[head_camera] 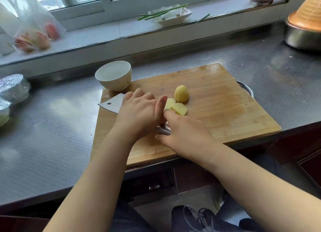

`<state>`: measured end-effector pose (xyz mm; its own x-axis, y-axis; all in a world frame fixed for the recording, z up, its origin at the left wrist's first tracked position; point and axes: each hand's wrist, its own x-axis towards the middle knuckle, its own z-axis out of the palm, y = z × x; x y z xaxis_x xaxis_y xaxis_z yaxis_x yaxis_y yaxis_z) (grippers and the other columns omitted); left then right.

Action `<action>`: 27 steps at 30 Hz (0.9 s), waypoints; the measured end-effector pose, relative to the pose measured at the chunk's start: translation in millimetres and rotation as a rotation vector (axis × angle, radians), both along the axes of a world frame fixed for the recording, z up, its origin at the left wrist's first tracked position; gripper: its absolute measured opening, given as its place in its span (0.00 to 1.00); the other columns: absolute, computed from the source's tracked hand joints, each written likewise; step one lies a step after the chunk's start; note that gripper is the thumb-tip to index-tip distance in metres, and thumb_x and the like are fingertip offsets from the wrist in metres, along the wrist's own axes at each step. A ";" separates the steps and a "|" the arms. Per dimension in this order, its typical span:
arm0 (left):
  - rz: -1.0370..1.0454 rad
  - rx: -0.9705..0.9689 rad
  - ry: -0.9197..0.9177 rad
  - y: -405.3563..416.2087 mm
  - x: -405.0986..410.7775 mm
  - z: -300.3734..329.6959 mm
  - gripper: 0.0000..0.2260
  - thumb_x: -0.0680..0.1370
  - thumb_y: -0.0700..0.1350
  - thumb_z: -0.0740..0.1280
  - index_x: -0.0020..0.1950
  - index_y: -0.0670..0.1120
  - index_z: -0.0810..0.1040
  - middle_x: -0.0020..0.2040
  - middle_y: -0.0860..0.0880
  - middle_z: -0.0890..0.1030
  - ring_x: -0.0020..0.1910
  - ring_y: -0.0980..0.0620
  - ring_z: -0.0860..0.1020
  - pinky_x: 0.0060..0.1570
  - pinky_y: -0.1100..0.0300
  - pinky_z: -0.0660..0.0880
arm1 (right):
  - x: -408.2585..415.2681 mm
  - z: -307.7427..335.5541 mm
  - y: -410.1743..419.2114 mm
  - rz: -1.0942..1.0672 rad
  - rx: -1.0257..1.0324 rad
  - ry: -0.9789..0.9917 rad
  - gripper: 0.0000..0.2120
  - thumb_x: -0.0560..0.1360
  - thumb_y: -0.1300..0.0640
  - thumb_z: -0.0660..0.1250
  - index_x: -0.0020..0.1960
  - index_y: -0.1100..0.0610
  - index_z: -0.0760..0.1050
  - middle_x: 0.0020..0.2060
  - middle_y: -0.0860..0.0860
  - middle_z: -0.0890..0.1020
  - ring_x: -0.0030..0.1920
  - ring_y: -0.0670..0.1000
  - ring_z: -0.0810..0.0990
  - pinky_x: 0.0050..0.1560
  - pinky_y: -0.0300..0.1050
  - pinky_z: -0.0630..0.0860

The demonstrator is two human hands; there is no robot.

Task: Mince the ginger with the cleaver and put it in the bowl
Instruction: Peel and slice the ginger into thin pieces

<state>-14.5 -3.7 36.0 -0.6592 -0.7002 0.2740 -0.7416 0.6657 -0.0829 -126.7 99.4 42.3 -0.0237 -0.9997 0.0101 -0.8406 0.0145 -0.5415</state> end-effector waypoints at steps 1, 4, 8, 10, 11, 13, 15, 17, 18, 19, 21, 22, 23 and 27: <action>0.002 0.029 -0.007 -4.7 -4.4 3.7 0.34 0.81 0.59 0.35 0.50 0.53 0.82 0.53 0.52 0.79 0.57 0.48 0.70 0.59 0.49 0.62 | 0.9 0.9 0.5 0.003 -0.010 0.010 0.13 0.77 0.45 0.66 0.54 0.48 0.65 0.44 0.44 0.73 0.44 0.49 0.70 0.43 0.46 0.68; -0.024 -0.117 0.253 -14.0 -0.9 21.5 0.35 0.81 0.61 0.38 0.48 0.47 0.83 0.51 0.48 0.81 0.54 0.44 0.73 0.55 0.49 0.66 | -0.6 3.6 0.5 0.002 0.021 -0.016 0.11 0.76 0.45 0.65 0.55 0.48 0.69 0.45 0.46 0.78 0.44 0.49 0.74 0.41 0.46 0.70; -0.077 -0.561 0.928 -3.0 27.4 13.3 0.11 0.82 0.40 0.61 0.44 0.35 0.77 0.42 0.39 0.78 0.43 0.45 0.74 0.45 0.52 0.72 | -12.5 11.3 -5.9 -0.018 0.110 -0.109 0.12 0.77 0.46 0.63 0.59 0.49 0.72 0.44 0.46 0.79 0.43 0.50 0.78 0.42 0.47 0.76; -0.072 -0.539 1.009 1.5 38.4 -13.6 0.07 0.80 0.35 0.63 0.44 0.35 0.76 0.40 0.39 0.76 0.40 0.46 0.74 0.44 0.57 0.72 | -20.3 12.8 -13.7 -0.032 0.151 -0.202 0.11 0.78 0.48 0.62 0.57 0.51 0.74 0.41 0.51 0.80 0.41 0.53 0.80 0.43 0.52 0.80; -0.074 -0.477 0.987 4.2 42.3 -29.4 0.06 0.80 0.35 0.63 0.44 0.36 0.76 0.40 0.39 0.77 0.40 0.48 0.74 0.43 0.59 0.72 | -23.3 13.0 -17.8 -0.032 0.172 -0.265 0.10 0.79 0.50 0.61 0.55 0.52 0.74 0.40 0.53 0.81 0.39 0.54 0.81 0.42 0.54 0.82; -0.063 -0.313 0.882 10.5 46.7 -56.1 0.05 0.79 0.37 0.66 0.45 0.36 0.77 0.42 0.42 0.78 0.41 0.51 0.75 0.42 0.61 0.74 | -28.0 12.6 -25.8 -0.029 0.194 -0.342 0.06 0.80 0.53 0.60 0.49 0.53 0.73 0.38 0.55 0.80 0.34 0.52 0.80 0.37 0.50 0.82; -0.054 -0.172 0.768 14.0 47.8 -70.3 0.04 0.78 0.39 0.68 0.48 0.39 0.79 0.45 0.45 0.79 0.43 0.50 0.77 0.42 0.60 0.75 | -31.3 13.4 -32.1 -0.024 0.195 -0.356 0.08 0.81 0.54 0.61 0.42 0.52 0.71 0.35 0.54 0.79 0.30 0.49 0.78 0.33 0.44 0.80; -0.060 -0.089 0.672 15.0 46.4 -75.1 0.05 0.77 0.41 0.70 0.50 0.40 0.79 0.48 0.46 0.79 0.45 0.48 0.78 0.43 0.58 0.75 | -33.2 14.9 -36.8 -0.019 0.206 -0.341 0.09 0.81 0.54 0.63 0.41 0.53 0.71 0.33 0.53 0.78 0.27 0.47 0.77 0.31 0.42 0.78; -0.070 -0.070 0.636 14.4 45.8 -75.1 0.06 0.77 0.42 0.70 0.50 0.41 0.80 0.48 0.46 0.79 0.46 0.48 0.78 0.45 0.59 0.74 | -33.7 15.6 -39.1 -0.014 0.210 -0.317 0.09 0.81 0.55 0.62 0.42 0.55 0.71 0.32 0.53 0.78 0.26 0.46 0.77 0.30 0.42 0.78; -0.081 -0.064 0.607 13.3 45.5 -74.4 0.06 0.77 0.42 0.70 0.51 0.41 0.80 0.48 0.46 0.79 0.46 0.48 0.78 0.46 0.59 0.73 | -34.0 16.2 -41.7 -0.008 0.215 -0.286 0.09 0.81 0.55 0.62 0.43 0.57 0.72 0.32 0.53 0.78 0.25 0.46 0.76 0.30 0.41 0.77; -0.092 -0.066 0.576 10.9 45.2 -74.1 0.06 0.77 0.42 0.69 0.51 0.41 0.81 0.48 0.46 0.79 0.47 0.48 0.77 0.47 0.60 0.72 | -33.6 16.4 -46.0 0.005 0.234 -0.219 0.08 0.81 0.56 0.61 0.44 0.57 0.72 0.32 0.54 0.78 0.24 0.45 0.77 0.27 0.39 0.76; -0.096 -0.068 0.573 9.9 45.2 -75.1 0.06 0.77 0.42 0.69 0.50 0.41 0.81 0.48 0.46 0.79 0.47 0.48 0.77 0.47 0.60 0.72 | -32.7 15.7 -47.6 0.011 0.246 -0.193 0.08 0.81 0.56 0.61 0.44 0.57 0.72 0.33 0.54 0.79 0.24 0.45 0.77 0.27 0.38 0.75; -0.099 -0.065 0.574 9.1 44.8 -76.0 0.06 0.78 0.43 0.69 0.50 0.41 0.81 0.48 0.46 0.79 0.47 0.48 0.77 0.46 0.59 0.73 | -31.6 14.6 -48.8 0.016 0.257 -0.168 0.07 0.80 0.56 0.61 0.44 0.56 0.71 0.34 0.54 0.80 0.24 0.45 0.77 0.26 0.38 0.74; -0.096 -0.030 0.560 6.2 43.5 -77.7 0.06 0.79 0.44 0.67 0.50 0.43 0.81 0.47 0.48 0.80 0.46 0.48 0.77 0.44 0.56 0.73 | -25.6 12.4 -52.6 0.026 0.282 -0.014 0.03 0.79 0.55 0.61 0.49 0.55 0.71 0.34 0.54 0.82 0.27 0.47 0.80 0.25 0.39 0.74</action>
<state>29.0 2.4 -41.7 -0.4679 -0.6308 0.6190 -0.6140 0.7358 0.2856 -152.3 46.7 54.6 0.0034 -0.9633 -0.2685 -0.8353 0.1449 -0.5304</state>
